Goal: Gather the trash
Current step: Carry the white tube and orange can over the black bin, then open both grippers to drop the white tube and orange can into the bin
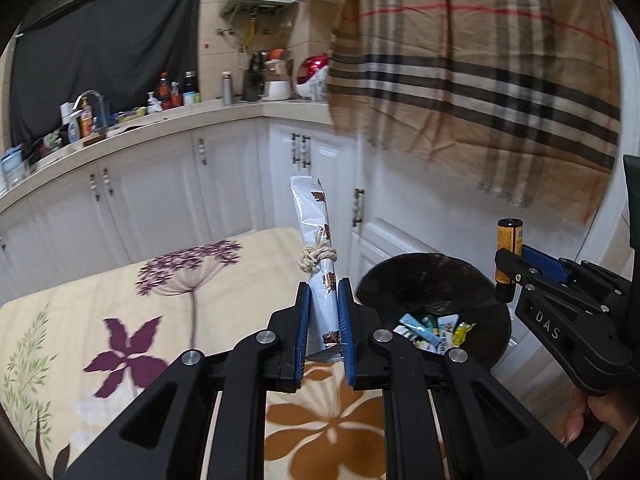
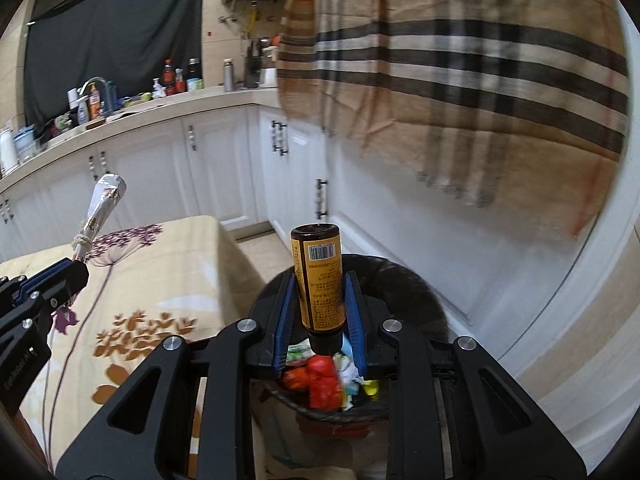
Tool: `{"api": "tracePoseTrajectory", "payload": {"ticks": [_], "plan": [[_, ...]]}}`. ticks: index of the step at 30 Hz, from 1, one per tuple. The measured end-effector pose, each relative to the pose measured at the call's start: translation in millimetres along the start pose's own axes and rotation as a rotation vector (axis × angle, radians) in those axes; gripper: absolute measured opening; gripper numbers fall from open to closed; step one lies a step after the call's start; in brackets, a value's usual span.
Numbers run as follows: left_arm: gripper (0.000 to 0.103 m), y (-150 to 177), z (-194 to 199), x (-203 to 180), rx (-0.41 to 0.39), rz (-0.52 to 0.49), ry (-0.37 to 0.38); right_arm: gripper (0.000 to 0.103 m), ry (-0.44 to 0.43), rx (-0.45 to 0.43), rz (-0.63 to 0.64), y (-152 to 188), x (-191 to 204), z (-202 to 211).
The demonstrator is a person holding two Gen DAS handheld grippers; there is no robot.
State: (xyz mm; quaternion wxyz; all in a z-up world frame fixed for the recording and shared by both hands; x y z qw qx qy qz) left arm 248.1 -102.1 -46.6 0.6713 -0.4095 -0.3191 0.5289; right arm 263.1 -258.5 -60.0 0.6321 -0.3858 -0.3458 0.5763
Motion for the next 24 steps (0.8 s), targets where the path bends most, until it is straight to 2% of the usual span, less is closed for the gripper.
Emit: {"api": "tracePoseTrajectory", "payload": {"ticks": [12,24], "plan": [[0.015,-3.6,-45.2,-37.8,0.019,-0.048,0.026,0.024,0.061,0.016,-0.039,2.3,-41.9,-27.4],[0.016,-3.2,-84.6,-67.0,0.052,-0.090,0.042,0.024,0.092,0.037,-0.062,9.3,-62.2,-54.0]]}}
Point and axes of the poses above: each gripper's, at about its wrist camera, not at the fingertips, and z roughly against the way its jaws point, x to its left, y to its underside, the point moved 9 cm from there along -z, roughly the way its jaws point, and after that the axes turned 4 degrees about -x, right-handed, at the moved point
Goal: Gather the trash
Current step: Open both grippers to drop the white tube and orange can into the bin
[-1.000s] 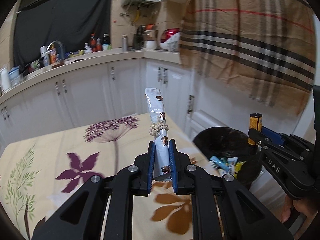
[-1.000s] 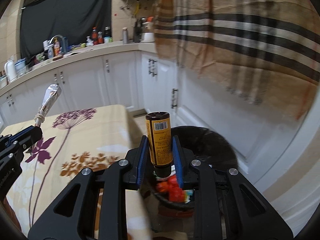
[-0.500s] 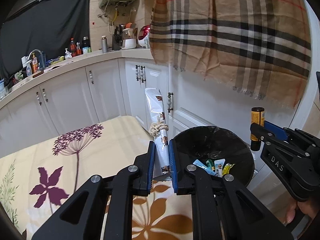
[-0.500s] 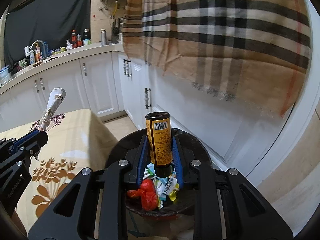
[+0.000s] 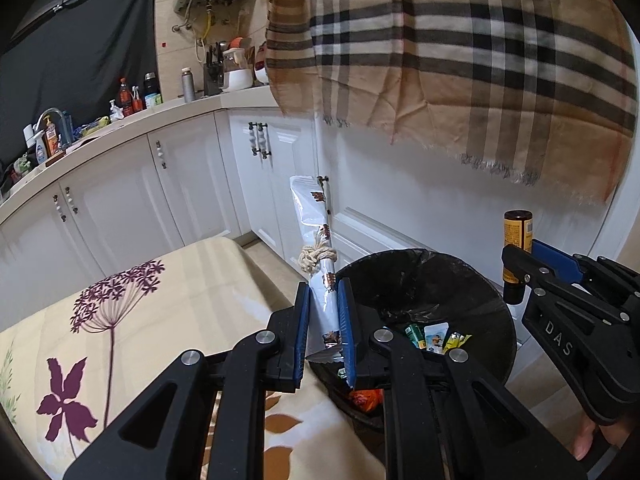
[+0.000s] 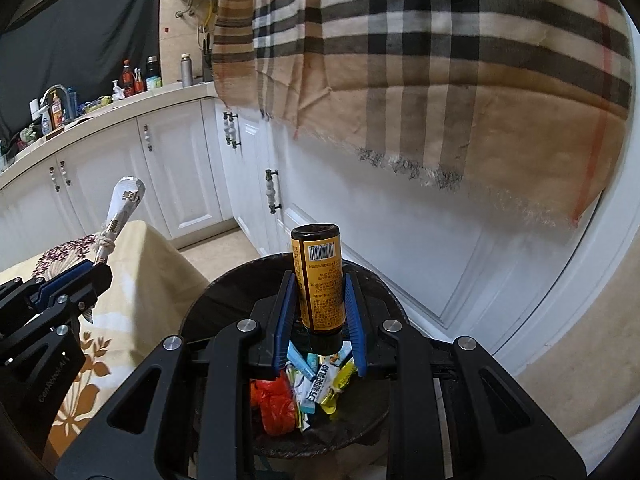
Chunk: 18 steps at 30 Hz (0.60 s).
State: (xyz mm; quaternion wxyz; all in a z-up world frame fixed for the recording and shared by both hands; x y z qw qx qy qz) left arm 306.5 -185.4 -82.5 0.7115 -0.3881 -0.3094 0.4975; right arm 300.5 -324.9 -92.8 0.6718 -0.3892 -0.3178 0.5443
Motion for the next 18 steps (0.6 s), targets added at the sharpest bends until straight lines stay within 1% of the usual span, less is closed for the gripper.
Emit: {"api": "tracePoseTrajectory", "payload": {"ticks": [9,14,16,17,18], "plan": [[0.016,-1.7,-20.7,-7.1,0.012,-0.007,-0.002,0.024,0.023,0.015,-0.015,2.8,-9.8,-19.0],[0.017,-0.1,-31.5,-10.0,0.035,-0.016,0.009,0.024,0.024,0.022,-0.017,4.9,-12.1,-29.8],[0.019,0.2,-35.4,-11.6,0.043,-0.017,0.011,0.026,0.027,0.027,-0.015,6.7,-12.5,-34.4],[0.021,0.7,-36.8,-11.7,0.047,-0.019,0.010,0.031,0.028,0.030,-0.013,7.0,-12.2,-36.2],[0.028,1.2,-37.9,-11.8,0.050,-0.017,0.010,0.036,0.029,0.032,-0.012,7.3,-11.9,-37.9]]}}
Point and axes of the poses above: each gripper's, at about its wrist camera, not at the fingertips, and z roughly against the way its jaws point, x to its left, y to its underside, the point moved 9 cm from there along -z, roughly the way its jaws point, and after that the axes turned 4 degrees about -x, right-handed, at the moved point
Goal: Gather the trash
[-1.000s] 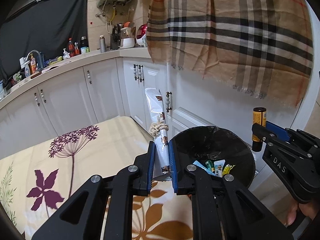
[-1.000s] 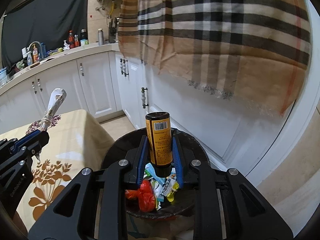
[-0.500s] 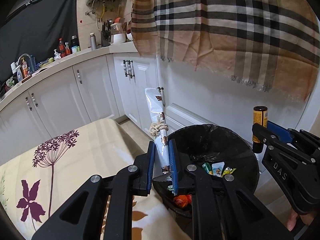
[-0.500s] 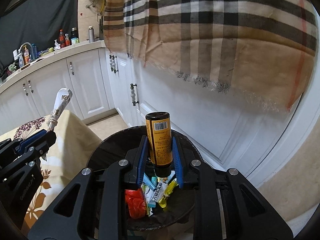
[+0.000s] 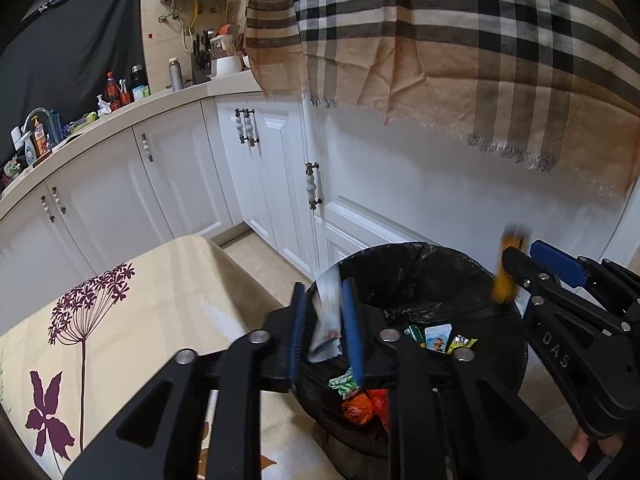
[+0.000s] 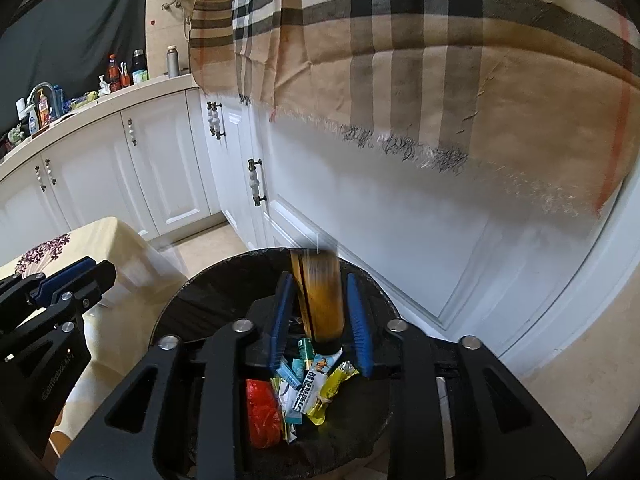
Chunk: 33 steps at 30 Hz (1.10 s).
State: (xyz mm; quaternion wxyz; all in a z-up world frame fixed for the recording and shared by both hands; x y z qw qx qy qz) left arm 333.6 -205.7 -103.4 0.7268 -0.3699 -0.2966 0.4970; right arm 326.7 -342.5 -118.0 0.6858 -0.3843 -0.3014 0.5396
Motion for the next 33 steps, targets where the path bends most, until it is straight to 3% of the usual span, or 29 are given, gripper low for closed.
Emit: {"api": "tracePoseTrajectory", "payload": {"ticks": [4,14,19,24,31,33], "plan": [[0.050,0.7,-1.9,3.2,0.002,0.027,0.003,0.038,0.007,-0.002,0.006,0.4,1.2,-1.2],[0.065,-2.0,0.7,5.6,-0.013,0.038,0.001,0.046,0.019,-0.008,0.000,-0.9,-0.3,1.1],[0.074,-5.0,9.0,9.3,-0.037,0.037,-0.012,0.058,0.025,-0.016,-0.001,-1.5,-0.5,8.5],[0.078,-6.1,17.6,13.4,-0.055,0.033,-0.029,0.066,0.024,-0.014,-0.010,0.1,0.0,16.0],[0.081,-2.2,34.6,21.0,-0.062,0.055,-0.036,0.069,0.011,-0.009,-0.024,4.9,5.7,32.0],[0.081,-0.1,41.9,25.1,-0.067,0.058,-0.047,0.075,0.009,-0.011,-0.026,5.9,7.7,36.9]]}}
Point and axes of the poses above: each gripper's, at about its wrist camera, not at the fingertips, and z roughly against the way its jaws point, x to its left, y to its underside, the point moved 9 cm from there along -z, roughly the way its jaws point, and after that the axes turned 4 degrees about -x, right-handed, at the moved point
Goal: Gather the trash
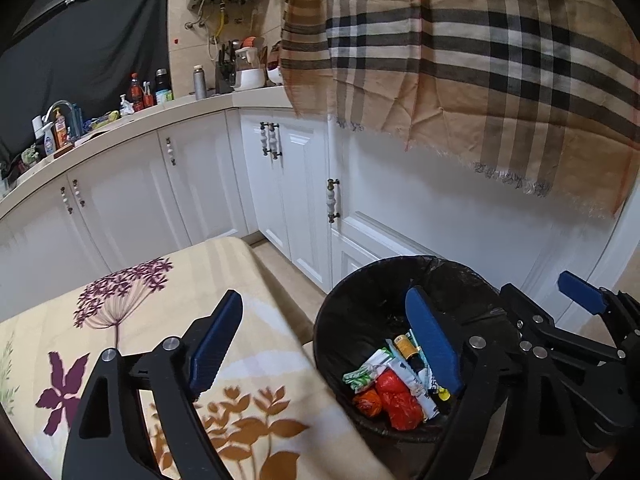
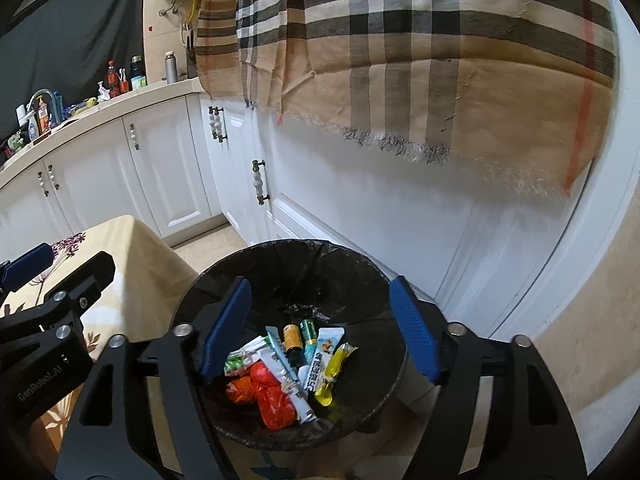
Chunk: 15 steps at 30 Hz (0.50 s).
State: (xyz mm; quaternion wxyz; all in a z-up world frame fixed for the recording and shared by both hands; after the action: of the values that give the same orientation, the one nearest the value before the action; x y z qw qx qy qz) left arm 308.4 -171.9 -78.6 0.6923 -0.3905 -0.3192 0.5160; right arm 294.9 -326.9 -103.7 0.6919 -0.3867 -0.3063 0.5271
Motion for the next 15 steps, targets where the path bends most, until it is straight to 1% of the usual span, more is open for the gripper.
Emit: {"api": "tracePoseTrajectory", "payload": {"ticks": [4,8,15], "plan": [[0.083,3.5,13.8,11.0,-0.008,0.009,-0.019,0.076,-0.007,-0.006,0.007,3.1,6.2,14.1],[0.083,9.0,29.6,23.3,-0.010,0.039,-0.024,0.077,-0.023,-0.007,0.011,7.9,15.4,29.2],[0.084,16.7,61.9,37.7,-0.028,0.028,-0.062,0.079,-0.051,-0.027,0.024,12.3,33.6,64.5]]}}
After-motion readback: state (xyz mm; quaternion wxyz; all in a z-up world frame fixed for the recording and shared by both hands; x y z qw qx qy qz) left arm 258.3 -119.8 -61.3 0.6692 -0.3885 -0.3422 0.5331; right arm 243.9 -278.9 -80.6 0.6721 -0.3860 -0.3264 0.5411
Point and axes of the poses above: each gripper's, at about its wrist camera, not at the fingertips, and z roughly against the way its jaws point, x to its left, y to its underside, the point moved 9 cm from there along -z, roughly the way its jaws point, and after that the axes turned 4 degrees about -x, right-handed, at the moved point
